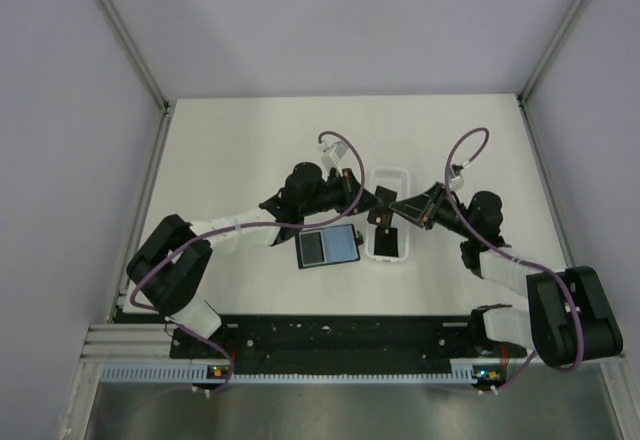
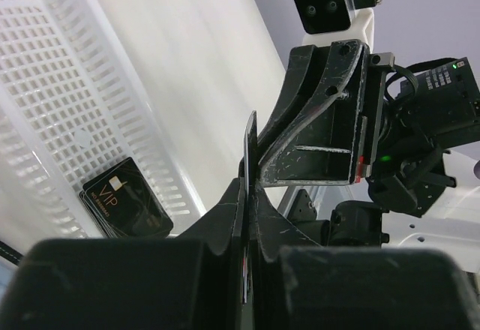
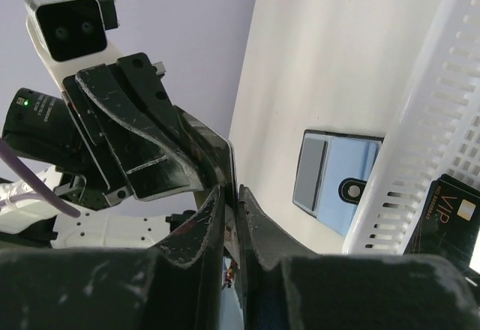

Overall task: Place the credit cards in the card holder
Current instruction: Place the credit card in the storage box.

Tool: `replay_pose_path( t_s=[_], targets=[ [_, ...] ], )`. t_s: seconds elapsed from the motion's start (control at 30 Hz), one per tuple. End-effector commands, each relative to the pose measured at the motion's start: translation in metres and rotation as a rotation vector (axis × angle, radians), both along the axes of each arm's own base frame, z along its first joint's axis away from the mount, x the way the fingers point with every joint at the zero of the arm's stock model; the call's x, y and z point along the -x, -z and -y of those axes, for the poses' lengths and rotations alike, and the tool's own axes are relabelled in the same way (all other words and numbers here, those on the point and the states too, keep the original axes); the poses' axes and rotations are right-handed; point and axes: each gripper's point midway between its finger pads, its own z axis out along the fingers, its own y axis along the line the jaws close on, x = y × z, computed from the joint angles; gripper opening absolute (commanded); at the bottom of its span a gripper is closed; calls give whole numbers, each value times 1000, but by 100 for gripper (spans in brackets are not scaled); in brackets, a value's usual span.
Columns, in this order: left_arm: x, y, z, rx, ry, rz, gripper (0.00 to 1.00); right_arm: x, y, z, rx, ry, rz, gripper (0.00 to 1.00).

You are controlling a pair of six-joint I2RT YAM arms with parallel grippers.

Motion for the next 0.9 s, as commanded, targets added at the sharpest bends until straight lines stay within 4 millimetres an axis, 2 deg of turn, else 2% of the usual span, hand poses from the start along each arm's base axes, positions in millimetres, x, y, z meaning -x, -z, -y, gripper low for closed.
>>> replay_pose_path(
  t_s=[0.0,0.2,0.33,0.43,0.5,0.6,0.67,0.77,0.87],
  targets=[
    [7,-5,4,27,36,20,0,2,-22,-2,-24,-28,107,13],
    [4,0,8,25,38,11,0,2,-25,-3,-19,-29,127,16],
    [1,5,6,9,26,-2,1,3,-27,-2,-17,-32,139,10],
    [-2,7,5,4,20,-8,11,3,-30,-2,-13,-31,152,0],
    [-3,10,3,-2,17,-15,23,3,-28,-2,-3,-31,142,0],
    [-5,12,1,-7,11,-18,36,4,-29,-1,1,-28,148,0],
    [-5,13,1,-7,14,-20,41,5,-30,-1,3,-27,149,0],
    [-4,11,1,0,22,-20,40,4,-32,0,7,-22,153,0],
    [-3,9,2,9,26,-17,26,4,-31,1,11,-19,152,0]
  ],
)
